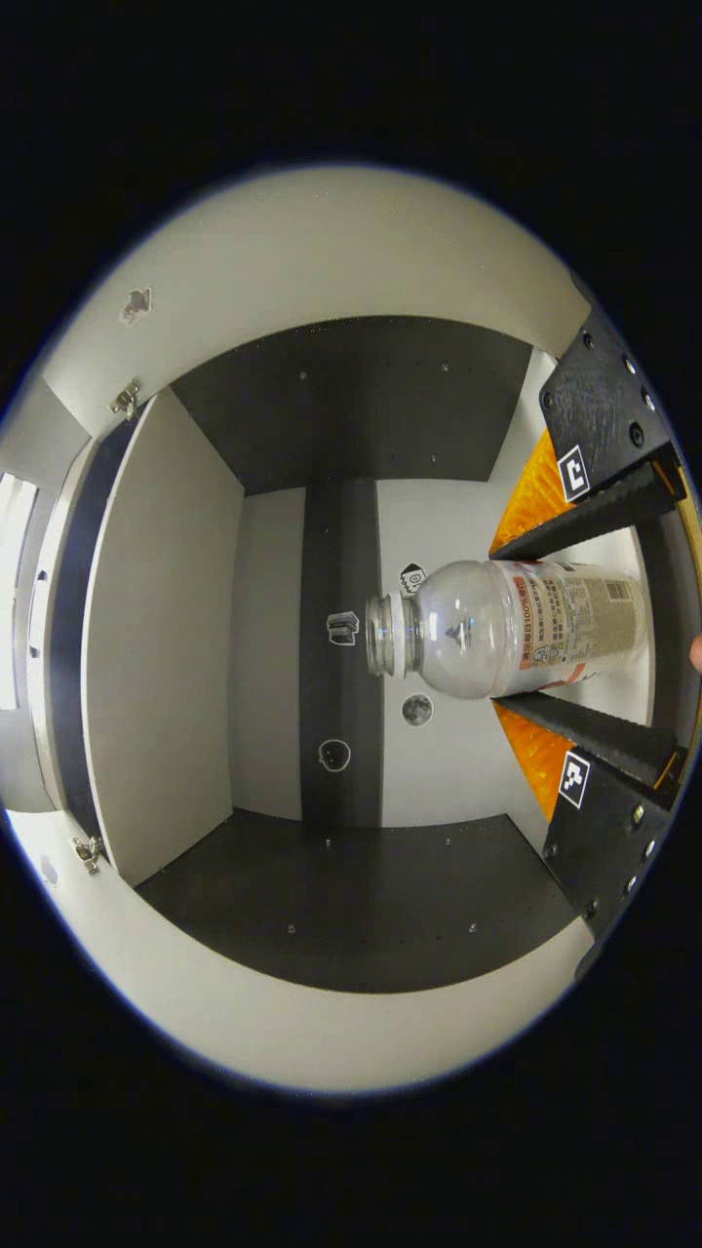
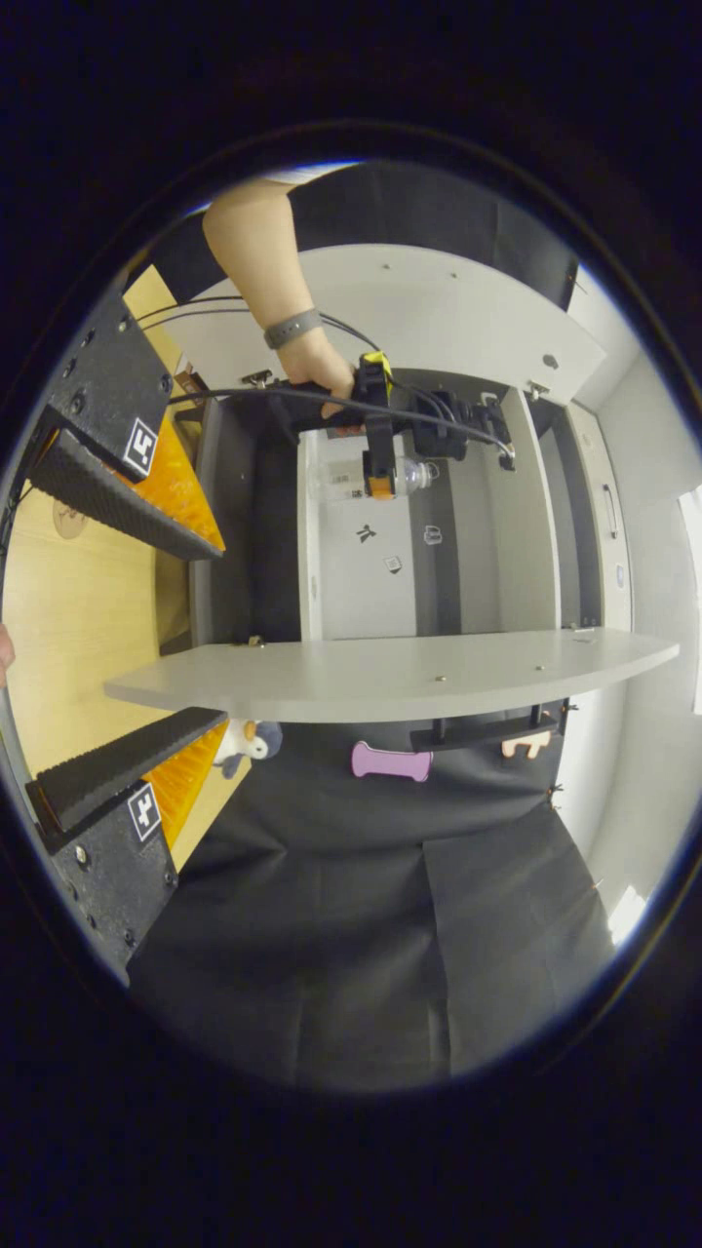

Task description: Grasp the bottle in the cabinet with the left hand and place it on the coaster, then close the right door with the right hand and the left door with the left hand.

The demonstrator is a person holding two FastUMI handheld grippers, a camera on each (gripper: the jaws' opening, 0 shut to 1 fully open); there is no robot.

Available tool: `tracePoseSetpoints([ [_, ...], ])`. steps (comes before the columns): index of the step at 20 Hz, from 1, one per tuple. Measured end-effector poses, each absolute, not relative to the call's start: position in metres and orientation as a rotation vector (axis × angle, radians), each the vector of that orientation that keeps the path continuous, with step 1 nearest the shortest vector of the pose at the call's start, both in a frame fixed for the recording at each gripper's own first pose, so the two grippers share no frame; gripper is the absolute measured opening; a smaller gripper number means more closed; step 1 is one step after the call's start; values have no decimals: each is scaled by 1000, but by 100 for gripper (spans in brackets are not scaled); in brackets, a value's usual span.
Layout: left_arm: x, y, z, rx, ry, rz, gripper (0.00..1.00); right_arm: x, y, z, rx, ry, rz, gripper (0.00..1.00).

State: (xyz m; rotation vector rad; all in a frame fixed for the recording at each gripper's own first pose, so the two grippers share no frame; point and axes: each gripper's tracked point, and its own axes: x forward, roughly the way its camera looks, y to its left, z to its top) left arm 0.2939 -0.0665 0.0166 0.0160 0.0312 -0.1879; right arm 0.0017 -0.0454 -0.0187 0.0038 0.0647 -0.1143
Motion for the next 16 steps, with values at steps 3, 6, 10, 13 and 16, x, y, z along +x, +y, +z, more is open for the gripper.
tracePoseSetpoints([
  [3, 253, -64, 16, 21, 16, -216, 77, 1, -45, -12, -5, 52, -98, 96],
  [6, 214, -59, 9, -11, 28, -228, 77, 1, -43, -2, -16, 37, -76, 96],
  [10, 169, -50, -13, -53, 60, -219, 77, -2, -42, 7, 1, 26, -57, 96],
  [13, 131, -63, -49, -34, 87, -257, 77, -6, -44, 10, -4, 22, -56, 99],
  [16, 94, -79, -94, -15, 130, -277, 77, -10, -42, 10, -10, 30, -51, 99],
])
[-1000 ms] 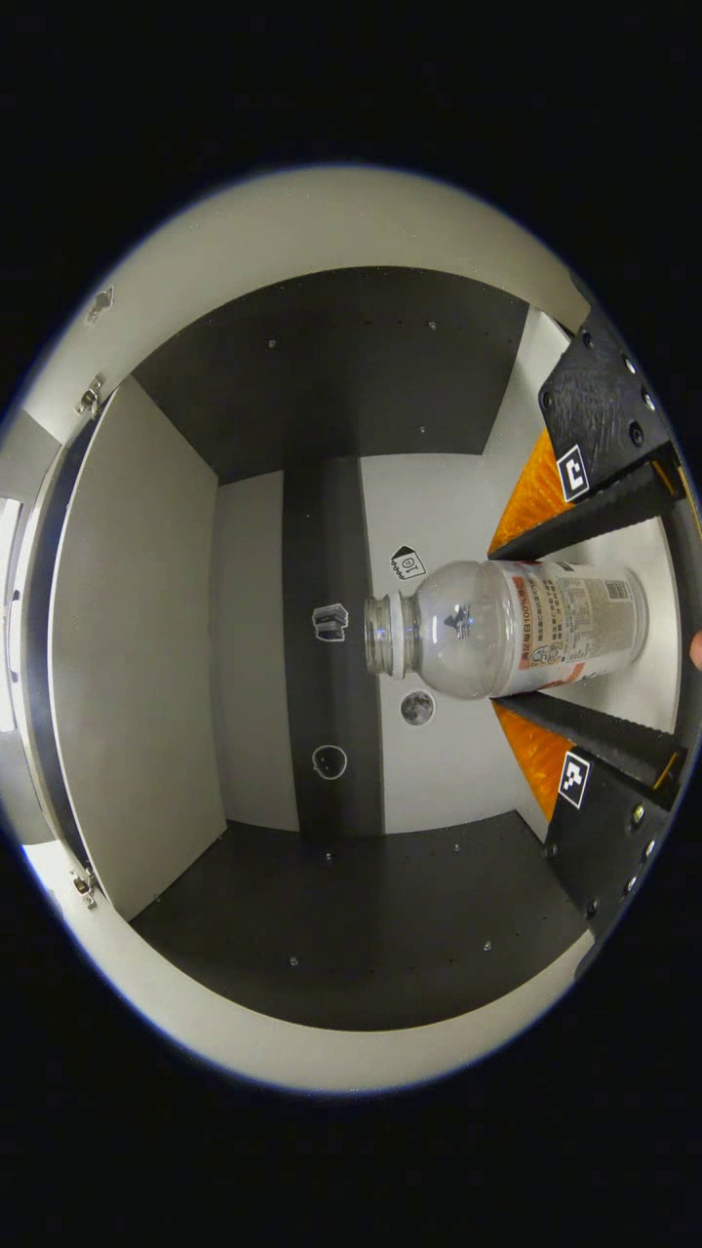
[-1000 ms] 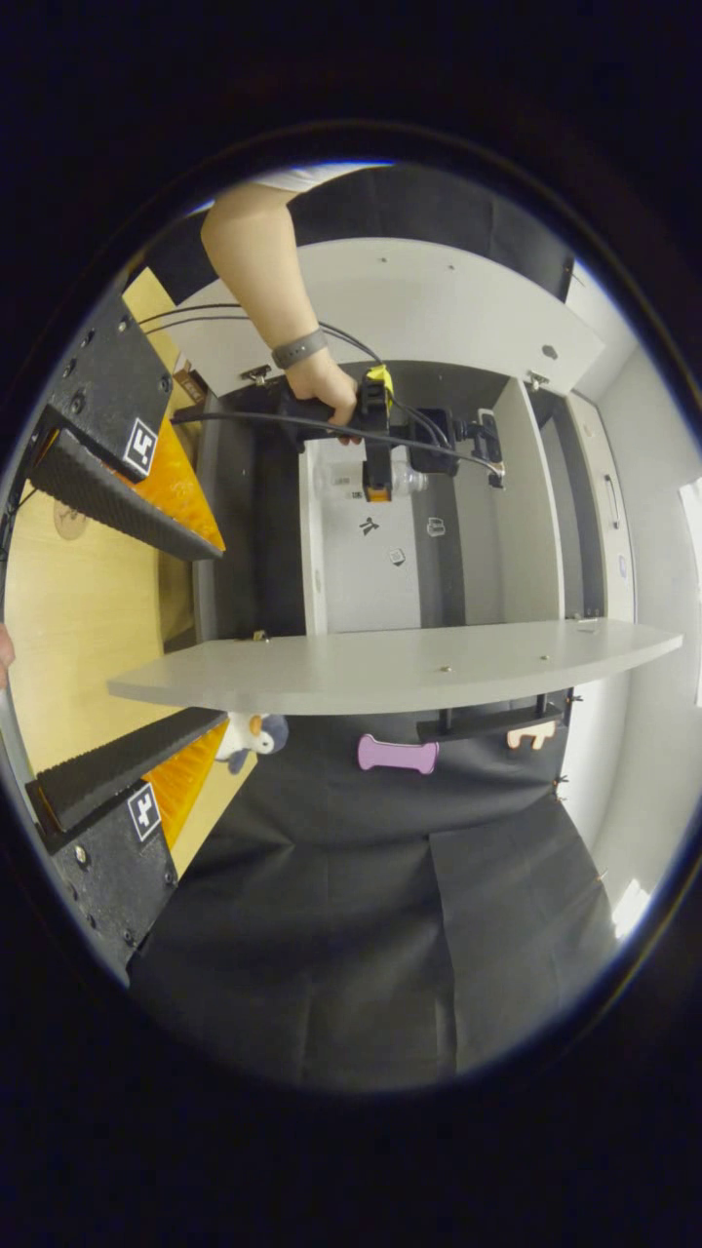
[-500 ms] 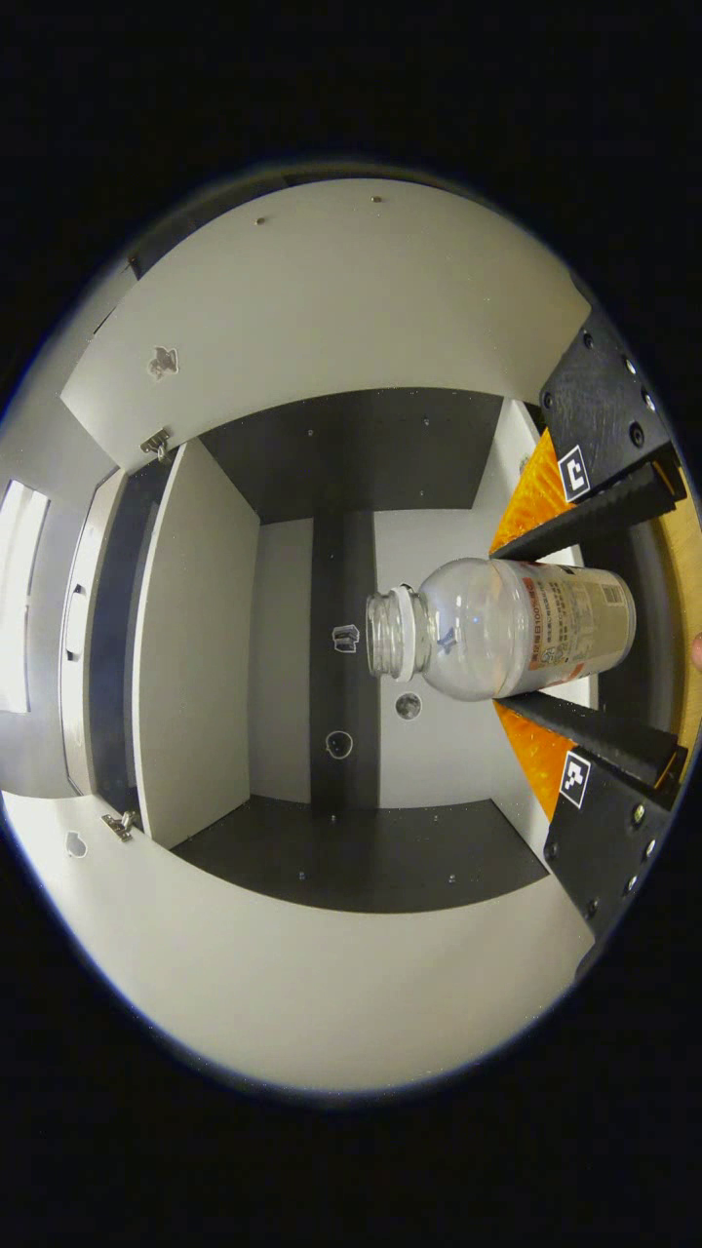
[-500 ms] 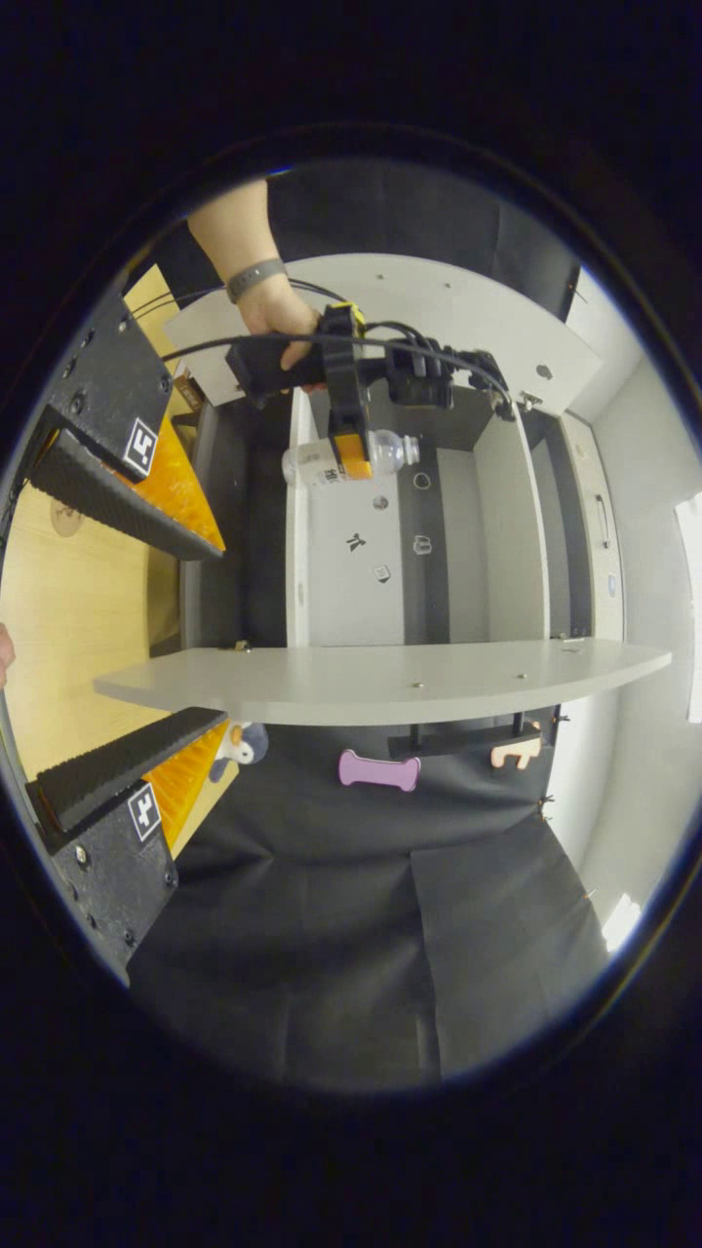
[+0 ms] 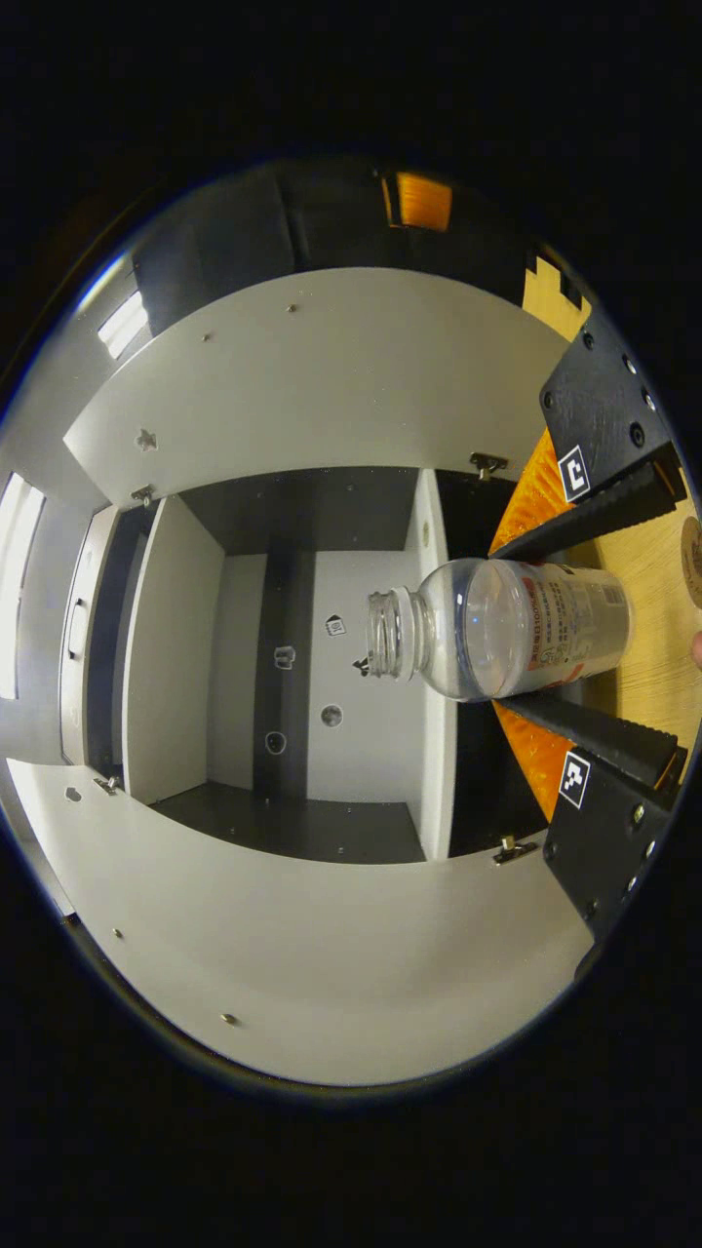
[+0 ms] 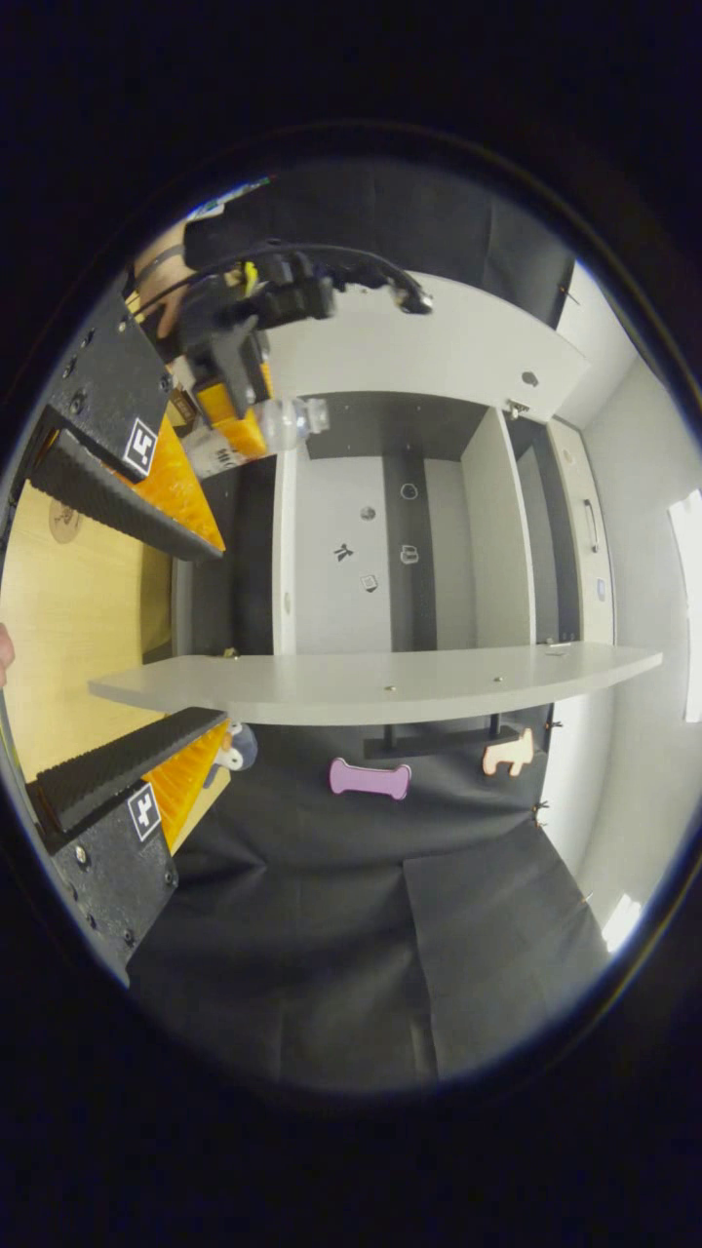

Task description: Grasp the bottle in the cabinet with the left hand and place it on the coaster, then close the right door with the right hand and the left door with the left hand.

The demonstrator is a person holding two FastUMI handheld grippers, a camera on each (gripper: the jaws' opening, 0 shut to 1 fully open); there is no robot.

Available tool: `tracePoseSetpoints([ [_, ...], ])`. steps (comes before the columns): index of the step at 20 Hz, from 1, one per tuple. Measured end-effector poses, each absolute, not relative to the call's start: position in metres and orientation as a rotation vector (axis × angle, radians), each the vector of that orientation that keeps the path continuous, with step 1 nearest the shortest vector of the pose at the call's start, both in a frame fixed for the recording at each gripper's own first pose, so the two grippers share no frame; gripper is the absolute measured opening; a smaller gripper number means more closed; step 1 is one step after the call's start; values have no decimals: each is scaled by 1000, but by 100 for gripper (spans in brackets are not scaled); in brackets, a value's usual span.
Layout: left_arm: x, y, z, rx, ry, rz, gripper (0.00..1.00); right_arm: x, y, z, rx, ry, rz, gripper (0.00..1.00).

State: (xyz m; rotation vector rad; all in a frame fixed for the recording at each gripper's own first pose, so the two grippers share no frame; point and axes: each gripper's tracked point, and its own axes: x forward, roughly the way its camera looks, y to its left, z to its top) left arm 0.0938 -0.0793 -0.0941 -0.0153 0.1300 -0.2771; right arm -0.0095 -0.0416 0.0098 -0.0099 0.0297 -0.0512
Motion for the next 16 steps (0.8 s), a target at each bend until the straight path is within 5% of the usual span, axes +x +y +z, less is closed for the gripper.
tracePoseSetpoints([
  [16, 8, -122, -225, 23, 222, -303, 78, -30, -40, 11, -12, 73, -83, 99],
])
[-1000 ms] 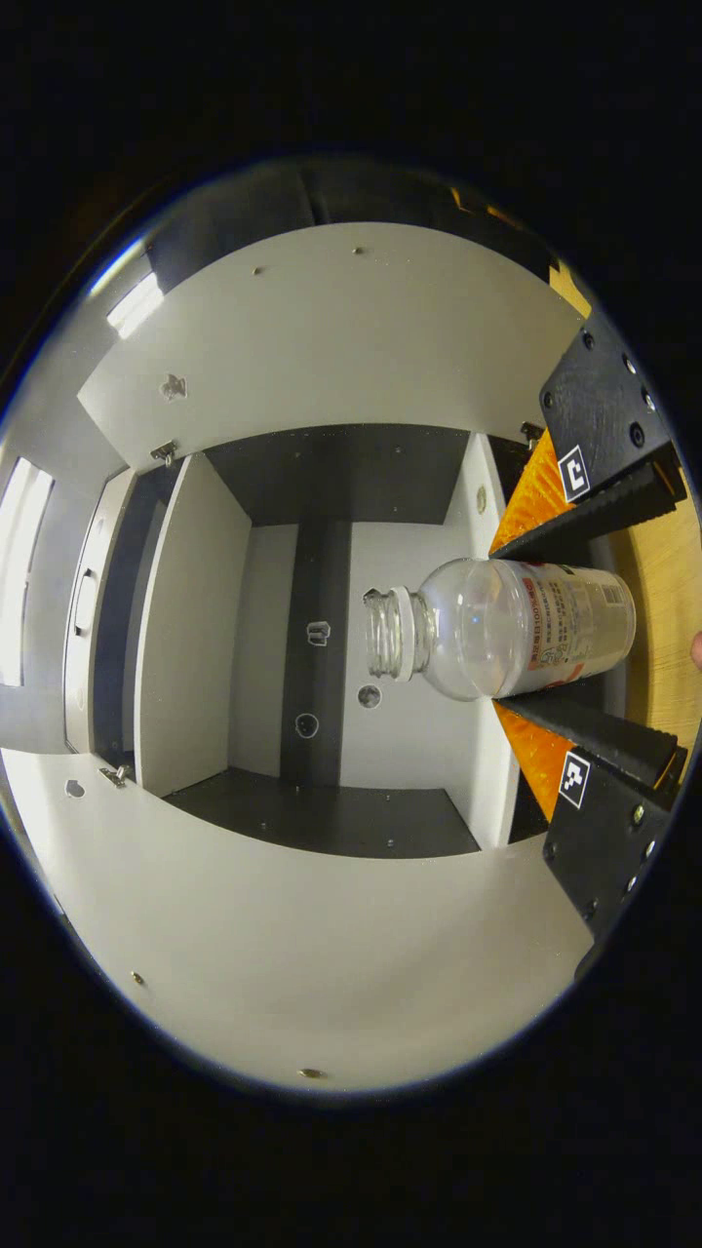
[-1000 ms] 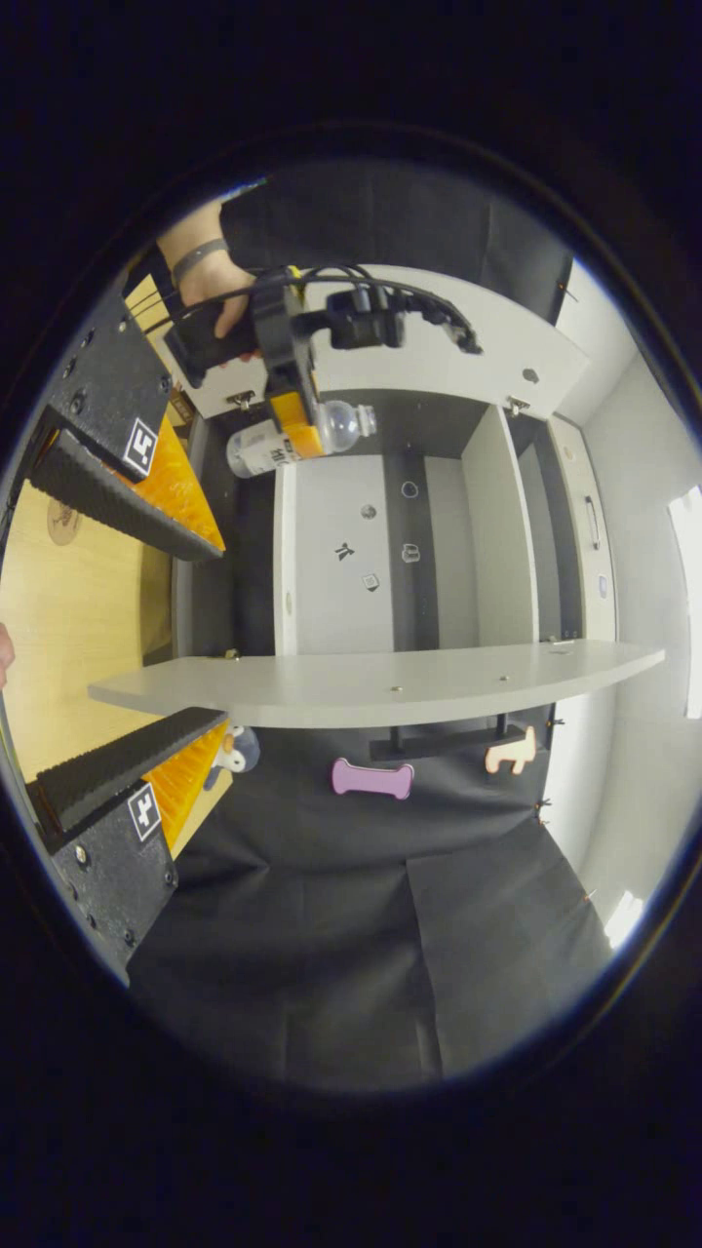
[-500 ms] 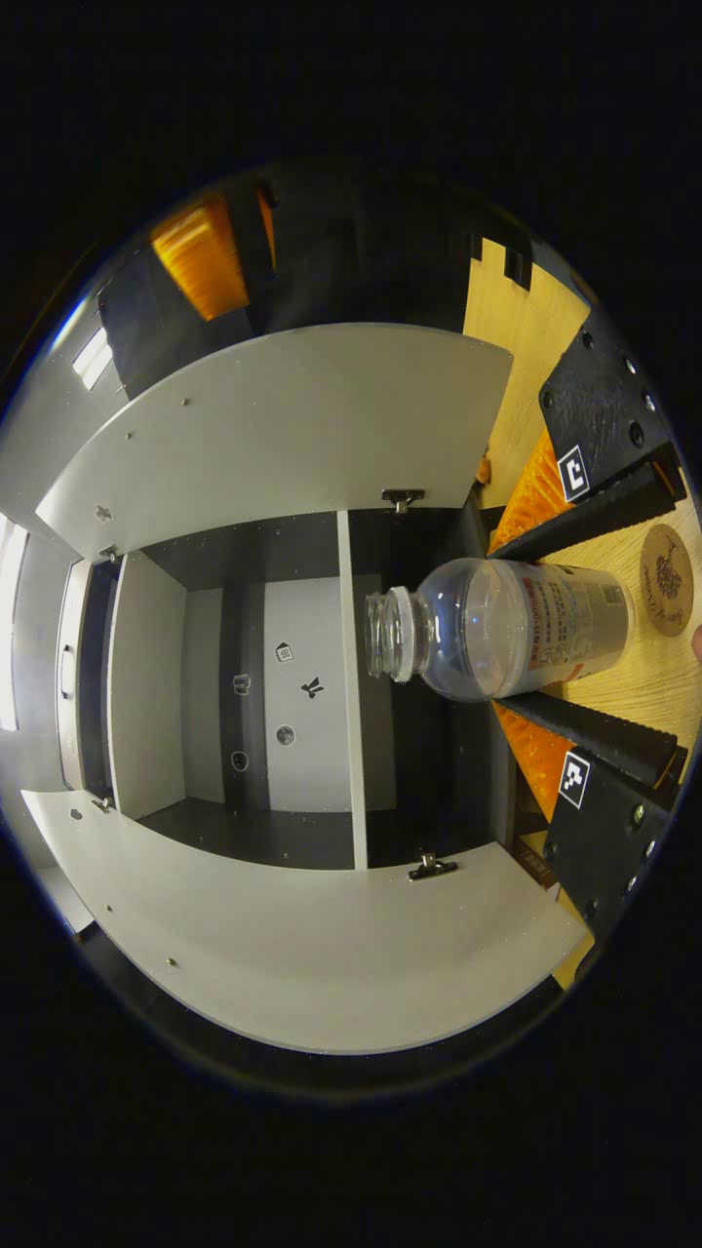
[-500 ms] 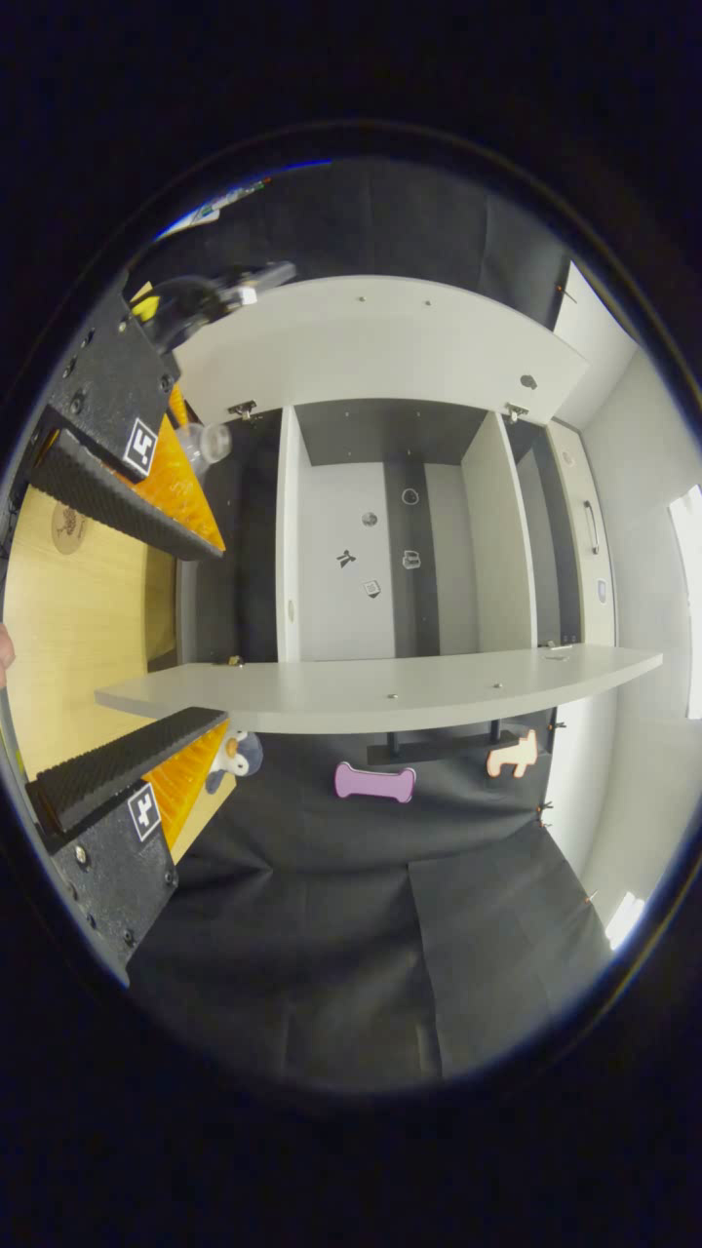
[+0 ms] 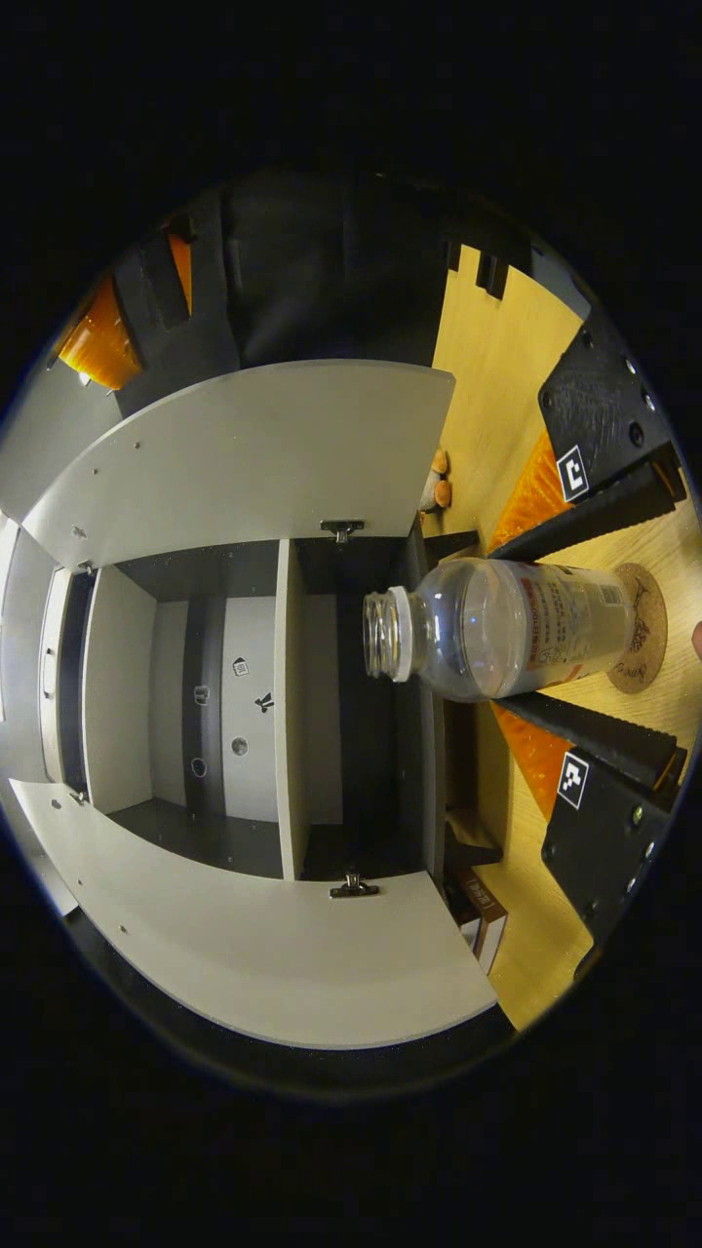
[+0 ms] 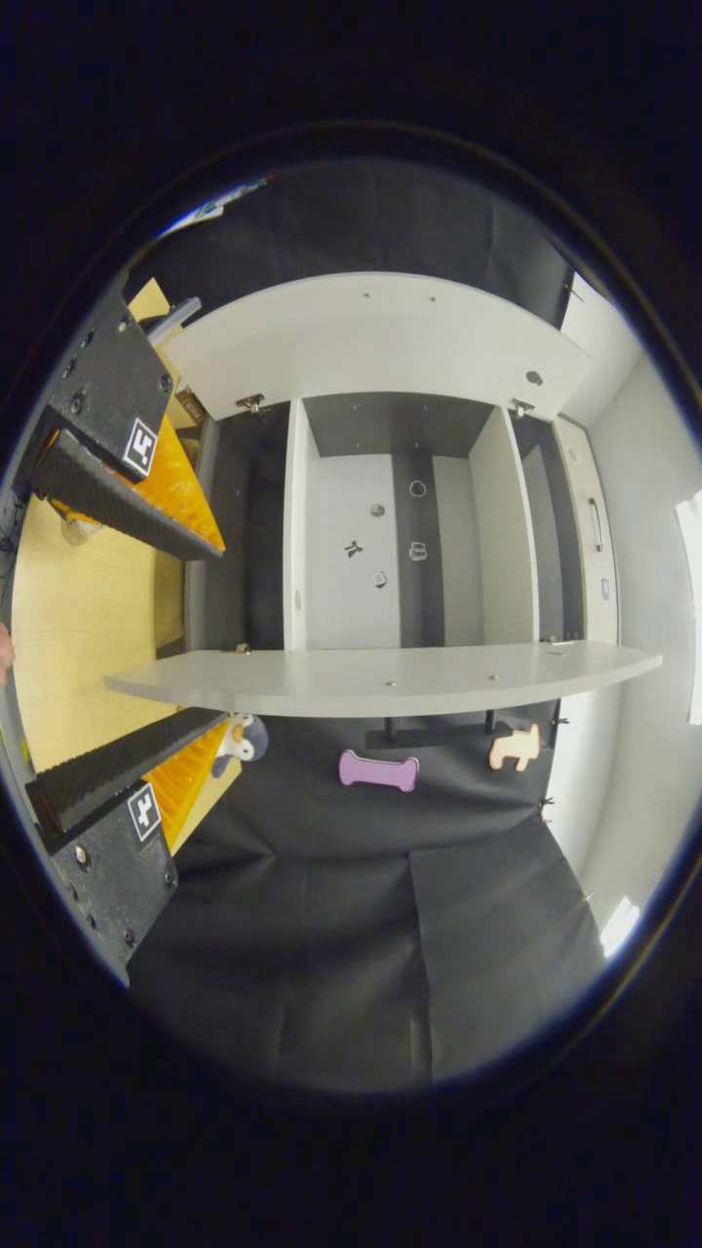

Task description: Grasp the bottle in the cabinet with the left hand and place it on the coaster, then close the right door with the right hand and the left door with the left hand.

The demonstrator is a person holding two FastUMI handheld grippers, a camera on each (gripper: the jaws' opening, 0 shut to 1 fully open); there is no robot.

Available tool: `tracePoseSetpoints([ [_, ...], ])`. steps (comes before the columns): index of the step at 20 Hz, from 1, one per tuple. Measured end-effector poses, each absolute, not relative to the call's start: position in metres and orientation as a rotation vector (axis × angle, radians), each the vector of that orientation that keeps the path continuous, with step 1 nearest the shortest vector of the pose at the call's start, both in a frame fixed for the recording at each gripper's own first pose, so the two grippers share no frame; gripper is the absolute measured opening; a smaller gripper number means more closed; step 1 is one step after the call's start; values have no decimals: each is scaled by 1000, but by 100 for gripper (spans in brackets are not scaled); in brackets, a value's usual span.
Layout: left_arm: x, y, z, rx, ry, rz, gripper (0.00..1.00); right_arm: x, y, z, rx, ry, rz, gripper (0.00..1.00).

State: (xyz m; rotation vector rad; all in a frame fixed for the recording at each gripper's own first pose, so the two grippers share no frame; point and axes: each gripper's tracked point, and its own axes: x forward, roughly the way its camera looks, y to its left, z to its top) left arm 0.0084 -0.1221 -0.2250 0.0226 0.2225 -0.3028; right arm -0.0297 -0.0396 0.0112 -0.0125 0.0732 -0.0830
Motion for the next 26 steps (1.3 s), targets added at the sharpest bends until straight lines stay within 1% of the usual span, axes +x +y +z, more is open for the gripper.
tracePoseSetpoints([
  [3, 4, -121, -236, 36, 231, -305, 78, -30, -37, 9, -14, 82, -81, 99],
  [4, 3, -120, -239, 40, 235, -305, 81, -29, -36, 10, -15, 84, -80, 99],
  [5, 0, -120, -242, 42, 242, -304, 78, -29, -35, 9, -17, 86, -79, 99],
  [9, 1, -121, -240, 43, 214, -312, 78, -28, -34, 8, -32, 91, -78, 99],
  [12, 0, -119, -241, 28, 220, -302, 78, -28, -34, 8, -24, 89, -80, 99],
  [17, -5, -122, -248, -2, 259, -334, 80, -28, -38, 4, -16, 97, -90, 99],
  [20, -8, -120, -244, -23, 264, -325, 96, -28, -39, 2, -12, 104, -92, 99],
  [23, -10, -117, -232, -37, 258, -321, 96, -28, -38, 0, -14, 108, -88, 99],
  [24, -11, -115, -223, -47, 241, -317, 96, -28, -38, 0, -15, 108, -86, 96],
  [25, -11, -113, -209, -59, 210, -313, 96, -28, -37, 0, -15, 108, -84, 99],
  [26, -10, -112, -197, -62, 184, -308, 96, -28, -37, 0, -14, 107, -82, 96],
])
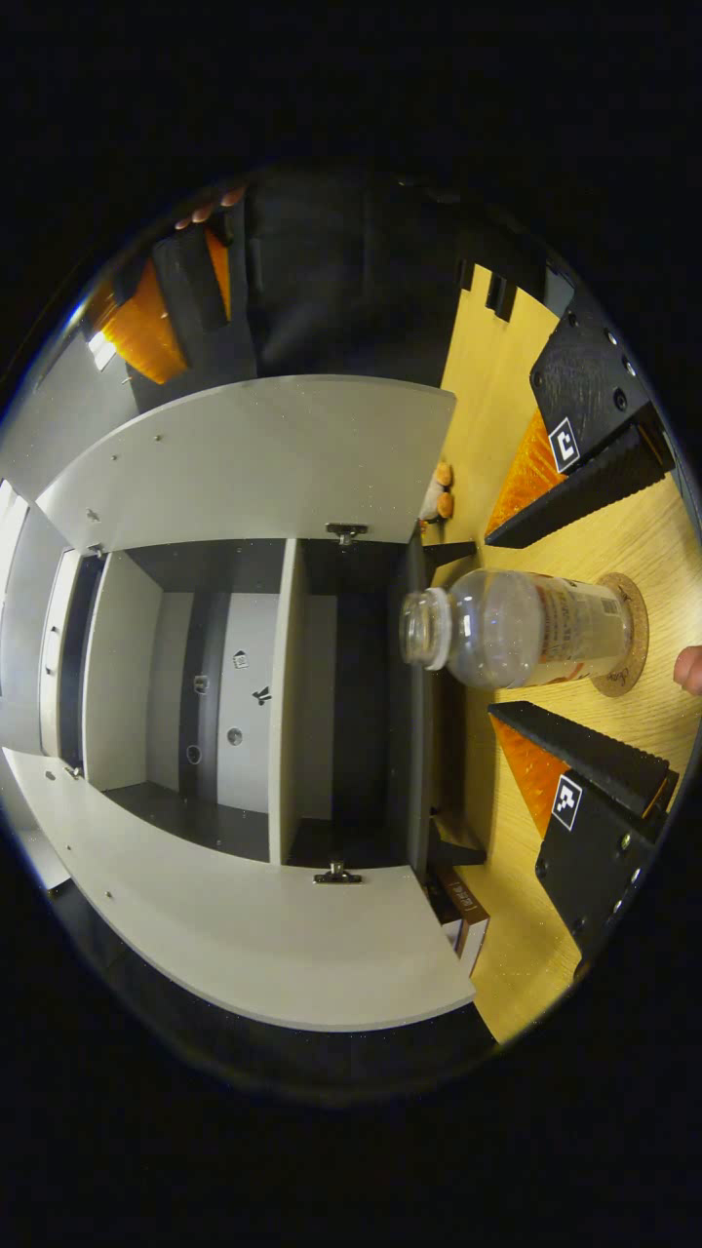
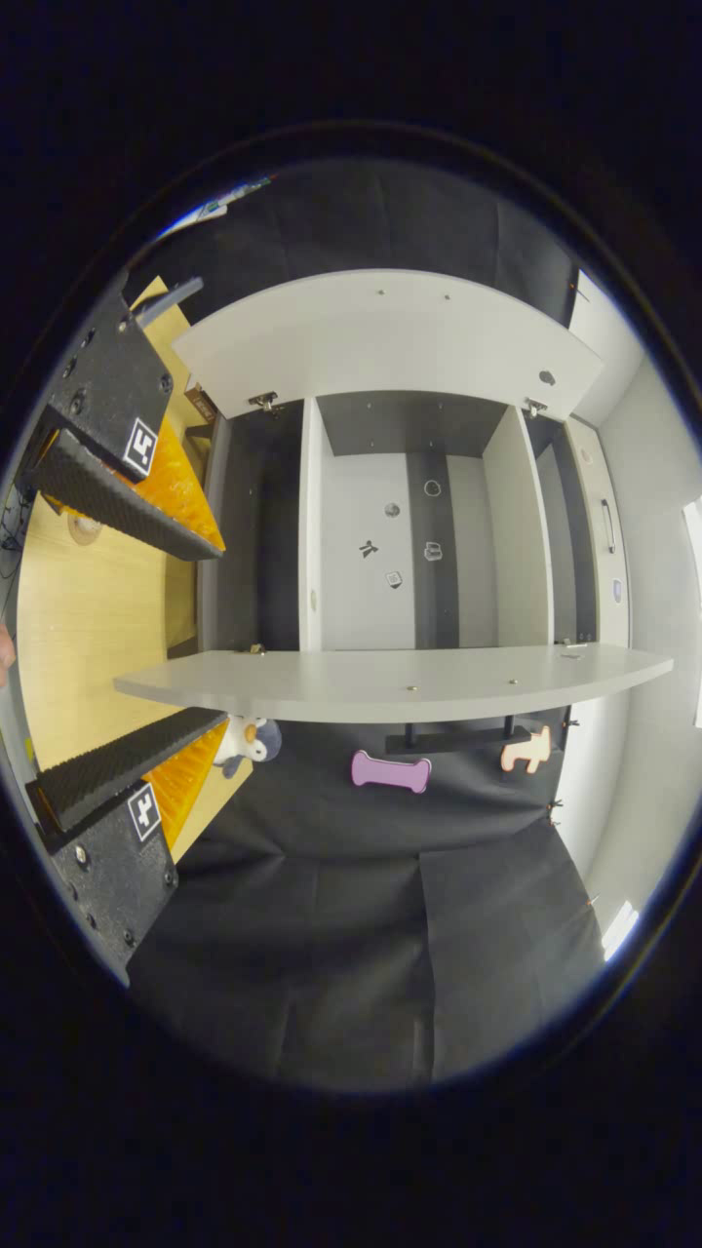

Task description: Grasp the bottle in the cabinet with the left hand and place it on the coaster, then close the right door with the right hand and the left door with the left hand.

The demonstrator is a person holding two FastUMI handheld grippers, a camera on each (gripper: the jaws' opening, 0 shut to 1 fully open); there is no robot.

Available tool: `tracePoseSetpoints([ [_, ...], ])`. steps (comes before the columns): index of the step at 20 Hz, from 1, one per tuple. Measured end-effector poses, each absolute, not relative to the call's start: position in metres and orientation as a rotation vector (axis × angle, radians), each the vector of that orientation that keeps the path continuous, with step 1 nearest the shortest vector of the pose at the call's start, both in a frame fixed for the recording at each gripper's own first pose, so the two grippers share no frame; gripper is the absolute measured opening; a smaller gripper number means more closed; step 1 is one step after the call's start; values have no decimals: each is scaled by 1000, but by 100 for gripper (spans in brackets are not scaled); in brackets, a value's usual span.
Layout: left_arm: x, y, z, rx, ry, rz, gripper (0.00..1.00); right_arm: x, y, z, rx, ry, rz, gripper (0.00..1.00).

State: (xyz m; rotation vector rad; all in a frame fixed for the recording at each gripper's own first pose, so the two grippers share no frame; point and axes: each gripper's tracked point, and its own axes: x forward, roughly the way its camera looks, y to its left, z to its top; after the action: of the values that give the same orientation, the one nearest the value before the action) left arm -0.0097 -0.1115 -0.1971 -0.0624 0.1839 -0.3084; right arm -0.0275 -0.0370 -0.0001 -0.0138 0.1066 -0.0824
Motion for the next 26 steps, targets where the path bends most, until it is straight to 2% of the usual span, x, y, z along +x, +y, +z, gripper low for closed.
tracePoseSetpoints([
  [3, -11, -107, -169, -57, 149, -308, 96, -26, -34, -2, -8, 107, -69, 96],
  [4, -11, -104, -157, -56, 136, -306, 96, -25, -33, -2, -6, 104, -64, 99],
  [7, -8, -97, -118, -69, 83, -302, 96, -23, -30, 0, -13, 88, -53, 99],
  [8, -6, -94, -107, -75, 75, -297, 96, -23, -28, 1, -18, 81, -46, 96],
  [9, -4, -90, -95, -78, 69, -288, 96, -22, -26, 3, -24, 73, -38, 99],
  [10, -1, -85, -83, -83, 58, -278, 96, -21, -25, 5, -30, 64, -32, 96],
  [15, 10, -49, -24, -81, -19, -187, 97, -17, -22, 17, -30, 20, -26, 96],
  [16, 13, -43, -19, -65, -9, -166, 95, -15, -20, 18, -19, 15, -21, 99],
  [17, 14, -36, -16, -44, 8, -145, 97, -13, -20, 21, -14, 9, -16, 99],
  [19, 15, -21, -15, -10, 42, -87, 94, -10, -21, 24, -15, -3, -12, 96],
  [26, 11, -2, -23, -34, 96, -49, 94, -8, -26, 47, 13, -67, 1, 99],
])
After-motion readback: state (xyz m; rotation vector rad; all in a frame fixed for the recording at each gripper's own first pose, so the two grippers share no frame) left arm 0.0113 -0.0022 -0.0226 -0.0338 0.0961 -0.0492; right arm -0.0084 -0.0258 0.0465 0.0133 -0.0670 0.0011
